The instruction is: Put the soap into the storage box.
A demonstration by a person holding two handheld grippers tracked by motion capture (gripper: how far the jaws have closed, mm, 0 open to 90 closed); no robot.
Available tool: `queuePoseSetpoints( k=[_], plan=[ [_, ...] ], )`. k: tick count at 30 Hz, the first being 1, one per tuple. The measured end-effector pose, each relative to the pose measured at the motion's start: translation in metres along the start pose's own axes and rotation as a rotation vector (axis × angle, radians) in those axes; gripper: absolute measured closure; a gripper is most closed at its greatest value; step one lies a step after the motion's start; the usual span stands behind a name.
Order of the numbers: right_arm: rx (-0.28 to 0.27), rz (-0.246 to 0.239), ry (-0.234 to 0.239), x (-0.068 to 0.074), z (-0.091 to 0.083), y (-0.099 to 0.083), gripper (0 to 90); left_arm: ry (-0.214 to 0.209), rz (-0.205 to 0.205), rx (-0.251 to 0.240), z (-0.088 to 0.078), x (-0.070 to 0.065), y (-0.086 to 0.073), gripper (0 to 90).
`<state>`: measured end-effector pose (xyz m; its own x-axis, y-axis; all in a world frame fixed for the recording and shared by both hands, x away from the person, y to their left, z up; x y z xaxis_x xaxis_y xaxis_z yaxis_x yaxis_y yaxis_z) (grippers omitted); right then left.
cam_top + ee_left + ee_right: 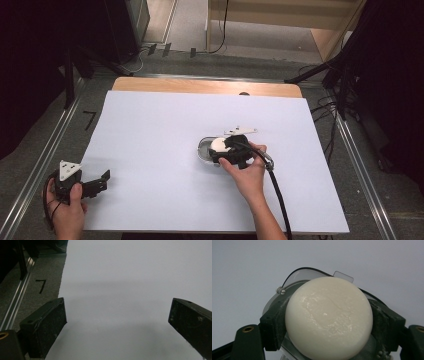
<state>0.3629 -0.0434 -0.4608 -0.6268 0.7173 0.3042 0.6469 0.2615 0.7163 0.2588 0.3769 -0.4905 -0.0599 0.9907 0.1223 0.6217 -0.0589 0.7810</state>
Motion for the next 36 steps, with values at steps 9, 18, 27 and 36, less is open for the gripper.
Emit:
queuePoseSetpoints(
  k=[9,18,27,36],
  plan=[
    [0.012,0.006,0.0,-0.0012,0.0041,-0.0017,24.5,0.0,0.0,0.0,0.0001,0.0,0.0,2.1],
    [0.027,0.01,0.015,-0.0008,0.0071,-0.0039,24.3,0.0,0.001,0.0,0.0,0.0,0.0,2.2],
    [0.023,0.01,0.019,-0.001,0.0052,-0.003,22.1,0.0,-0.001,0.0,0.0001,0.0,0.0,2.1],
    [0.016,0.015,0.013,-0.0026,0.0008,-0.0018,19.6,0.0,-0.001,0.0,0.0002,-0.0001,0.0,2.1]
  ],
)
Point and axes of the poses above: each handheld gripper's, and its own axes: z roughly forward along the jaws, y roughly out of its top, x roughly to its left, the point moved 4 cm from there along z, roughly forward along the jaws, and after that the axes turned 10 degrees about y, right-handed, at the moved point
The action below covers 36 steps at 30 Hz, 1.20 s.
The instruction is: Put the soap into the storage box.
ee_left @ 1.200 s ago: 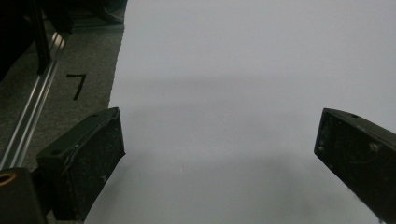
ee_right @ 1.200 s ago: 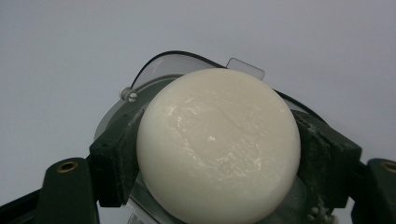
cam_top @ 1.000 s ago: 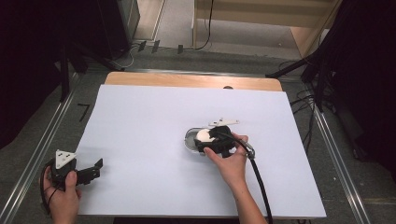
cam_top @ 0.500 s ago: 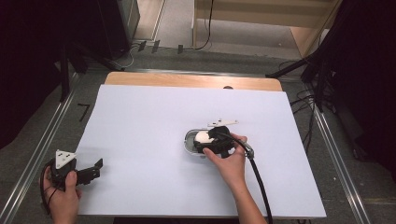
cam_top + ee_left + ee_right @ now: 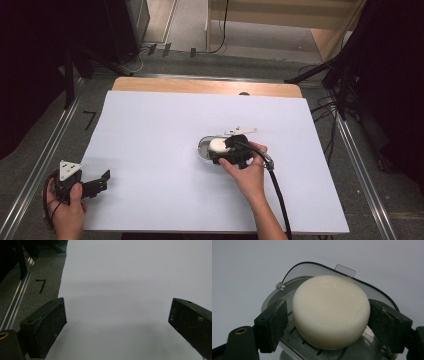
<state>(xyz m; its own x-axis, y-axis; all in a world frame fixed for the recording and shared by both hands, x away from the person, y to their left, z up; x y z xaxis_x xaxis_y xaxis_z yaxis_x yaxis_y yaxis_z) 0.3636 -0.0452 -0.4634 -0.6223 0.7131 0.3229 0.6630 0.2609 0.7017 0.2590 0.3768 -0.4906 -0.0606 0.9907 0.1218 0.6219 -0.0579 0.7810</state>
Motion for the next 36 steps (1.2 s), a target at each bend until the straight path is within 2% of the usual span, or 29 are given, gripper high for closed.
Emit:
queuePoseSetpoints(
  k=[18,36],
  plan=[
    [-0.069,0.025,-0.003,-0.004,-0.017,0.008,21.8,0.001,0.003,0.001,0.0,0.0,0.0,2.1],
    [-0.098,0.031,-0.034,-0.02,-0.041,0.003,19.9,0.002,0.005,0.002,0.0,0.0,0.0,2.1]
  ],
)
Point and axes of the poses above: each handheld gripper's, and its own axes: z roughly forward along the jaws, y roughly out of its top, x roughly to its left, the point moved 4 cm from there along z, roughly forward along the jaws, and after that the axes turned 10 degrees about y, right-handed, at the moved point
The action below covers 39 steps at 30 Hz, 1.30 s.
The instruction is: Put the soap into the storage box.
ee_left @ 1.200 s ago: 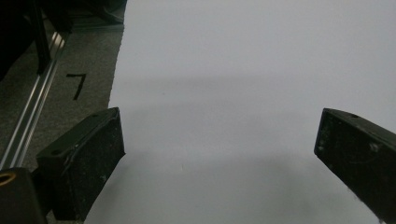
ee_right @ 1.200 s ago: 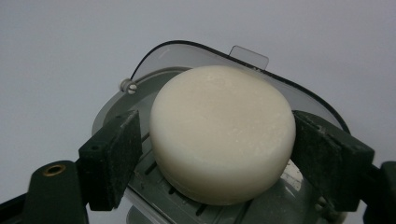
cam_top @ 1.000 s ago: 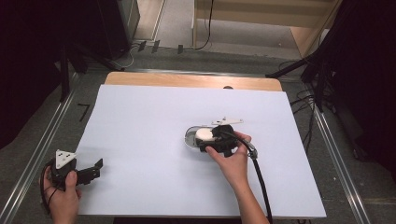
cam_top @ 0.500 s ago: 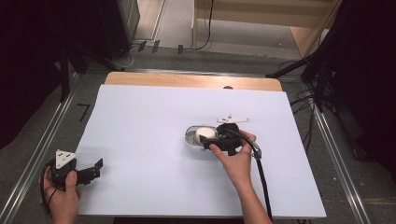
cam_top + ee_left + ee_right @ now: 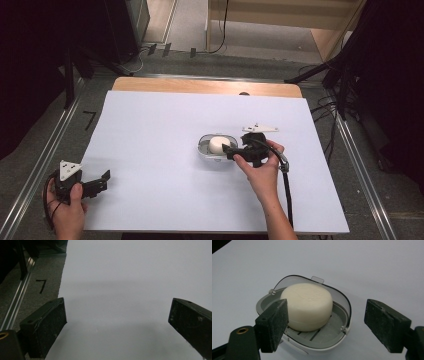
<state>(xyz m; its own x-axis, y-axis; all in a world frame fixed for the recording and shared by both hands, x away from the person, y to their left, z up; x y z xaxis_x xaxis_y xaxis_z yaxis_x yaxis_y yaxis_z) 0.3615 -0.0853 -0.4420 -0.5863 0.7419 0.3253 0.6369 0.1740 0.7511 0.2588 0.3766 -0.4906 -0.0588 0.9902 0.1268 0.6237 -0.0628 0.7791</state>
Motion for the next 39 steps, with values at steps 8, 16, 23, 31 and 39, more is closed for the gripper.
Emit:
queuePoseSetpoints(
  k=[8,16,23,31,39],
  plan=[
    [-0.029,0.016,-0.032,-0.017,-0.018,-0.008,17.1,0.001,0.0,-0.003,0.0,0.0,0.0,2.1],
    [-0.048,0.044,-0.061,-0.034,-0.033,-0.017,16.7,0.006,-0.001,-0.006,-0.001,0.0,0.0,2.1],
    [-0.055,0.064,-0.084,-0.047,-0.046,-0.028,16.7,0.007,0.0,-0.008,-0.001,0.0,0.0,2.1],
    [-0.06,0.084,-0.109,-0.062,-0.058,-0.04,16.7,0.009,-0.008,-0.016,-0.001,0.0,0.0,2.1],
    [-0.065,0.106,-0.122,-0.075,-0.069,-0.053,16.6,0.009,-0.005,-0.017,-0.002,0.0,0.0,2.1]
  ],
)
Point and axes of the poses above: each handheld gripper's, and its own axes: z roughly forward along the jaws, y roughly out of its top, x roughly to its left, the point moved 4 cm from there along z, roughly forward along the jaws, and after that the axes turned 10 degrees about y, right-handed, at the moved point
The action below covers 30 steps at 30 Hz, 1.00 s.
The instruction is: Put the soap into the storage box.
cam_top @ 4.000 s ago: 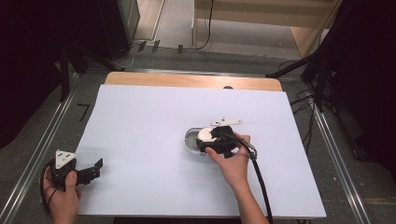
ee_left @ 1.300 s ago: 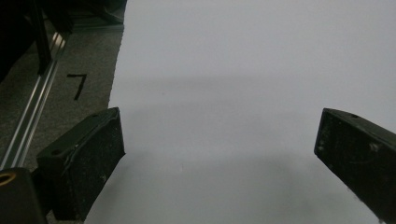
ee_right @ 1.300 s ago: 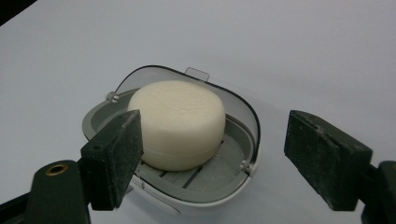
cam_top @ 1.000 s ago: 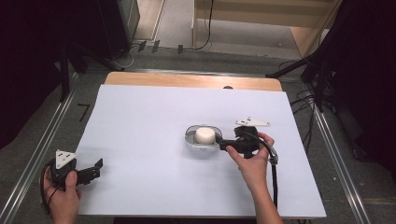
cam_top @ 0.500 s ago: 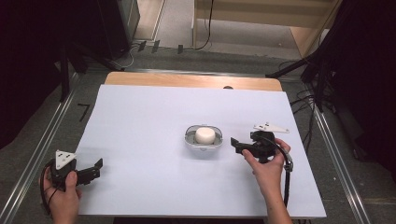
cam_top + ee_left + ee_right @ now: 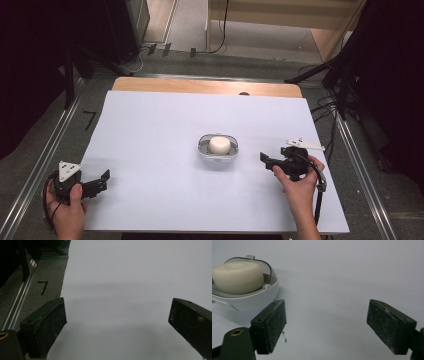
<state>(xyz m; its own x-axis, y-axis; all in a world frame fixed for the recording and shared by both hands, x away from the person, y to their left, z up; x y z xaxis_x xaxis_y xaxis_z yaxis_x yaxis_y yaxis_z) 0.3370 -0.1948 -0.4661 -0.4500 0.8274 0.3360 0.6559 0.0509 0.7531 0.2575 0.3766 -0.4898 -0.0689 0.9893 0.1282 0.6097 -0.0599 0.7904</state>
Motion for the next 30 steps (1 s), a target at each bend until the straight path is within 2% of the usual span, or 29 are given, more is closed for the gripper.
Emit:
queuePoseSetpoints(
  k=[8,13,19,26,30],
  plan=[
    [-0.001,0.013,-0.004,-0.013,-0.009,-0.011,14.2,-0.001,0.003,-0.003,0.0,0.0,0.0,2.2],
    [0.005,-0.001,-0.013,-0.018,-0.013,-0.019,13.5,0.001,0.005,-0.001,0.0,0.0,0.0,2.1],
    [-0.005,0.022,-0.011,-0.026,-0.02,-0.028,13.2,-0.001,0.006,-0.001,0.0,0.0,0.0,2.1],
    [-0.014,0.019,-0.045,-0.036,-0.029,-0.037,13.2,-0.002,0.008,-0.001,0.0,0.0,0.0,2.2],
    [-0.018,0.026,-0.048,-0.041,-0.035,-0.042,13.0,-0.002,0.008,-0.001,-0.001,0.0,0.0,2.1]
  ],
)
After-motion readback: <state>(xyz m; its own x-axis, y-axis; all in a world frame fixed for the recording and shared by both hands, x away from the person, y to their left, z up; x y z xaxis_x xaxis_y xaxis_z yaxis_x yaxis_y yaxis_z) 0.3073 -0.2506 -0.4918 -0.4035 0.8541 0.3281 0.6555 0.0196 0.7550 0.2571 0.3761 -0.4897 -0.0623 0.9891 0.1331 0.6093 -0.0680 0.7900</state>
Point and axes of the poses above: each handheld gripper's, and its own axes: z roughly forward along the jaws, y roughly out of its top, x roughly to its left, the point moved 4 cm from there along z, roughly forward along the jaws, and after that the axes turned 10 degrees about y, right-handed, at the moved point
